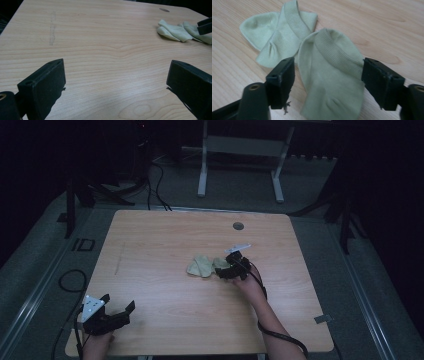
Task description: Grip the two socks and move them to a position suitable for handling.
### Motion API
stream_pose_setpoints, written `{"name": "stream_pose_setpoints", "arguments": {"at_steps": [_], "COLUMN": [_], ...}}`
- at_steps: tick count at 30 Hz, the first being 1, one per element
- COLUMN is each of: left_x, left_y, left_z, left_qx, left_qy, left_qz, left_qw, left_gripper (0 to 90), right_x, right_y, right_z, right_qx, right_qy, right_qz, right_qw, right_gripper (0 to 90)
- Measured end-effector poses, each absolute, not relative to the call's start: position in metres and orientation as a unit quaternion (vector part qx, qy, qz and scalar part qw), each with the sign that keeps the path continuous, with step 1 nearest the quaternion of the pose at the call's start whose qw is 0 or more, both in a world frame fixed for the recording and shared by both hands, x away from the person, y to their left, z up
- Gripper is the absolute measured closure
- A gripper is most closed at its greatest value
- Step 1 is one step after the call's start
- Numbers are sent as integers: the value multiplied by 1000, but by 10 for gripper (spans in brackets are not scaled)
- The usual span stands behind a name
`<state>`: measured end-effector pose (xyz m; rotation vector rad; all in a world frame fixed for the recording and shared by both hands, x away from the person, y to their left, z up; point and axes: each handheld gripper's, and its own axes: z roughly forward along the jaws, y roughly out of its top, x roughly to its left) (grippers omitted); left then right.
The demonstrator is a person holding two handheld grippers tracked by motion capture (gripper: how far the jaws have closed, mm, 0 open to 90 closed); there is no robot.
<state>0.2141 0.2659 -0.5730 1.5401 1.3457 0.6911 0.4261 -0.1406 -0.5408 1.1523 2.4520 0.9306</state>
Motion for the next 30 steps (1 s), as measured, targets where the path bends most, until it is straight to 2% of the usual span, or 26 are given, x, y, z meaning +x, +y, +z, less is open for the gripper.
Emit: {"name": "stream_pose_setpoints", "arguments": {"at_steps": [7,9,10,15,19,30], "left_x": [214,214,214,215,215,214], "left_y": [267,267,267,266,266,265], "left_z": [-574,-573,-573,-574,-574,-574], "left_qx": [627,626,627,631,630,633], "left_qy": [553,553,552,551,552,552], "left_qz": [277,276,276,274,273,273], "left_qw": [474,475,475,473,474,470], "left_gripper": [23,22,22,22,23,22], "right_x": [428,426,425,423,426,409], "right_y": [-130,-128,-128,-127,-126,-135], "right_z": [-551,-551,-551,-550,-546,-513], "right_qx": [375,367,368,369,378,372], "right_qy": [869,871,871,869,869,864], "right_qz": [283,281,279,272,259,285], "right_qw": [155,168,170,189,187,183], "right_gripper": [353,437,450,744,787,788]}}
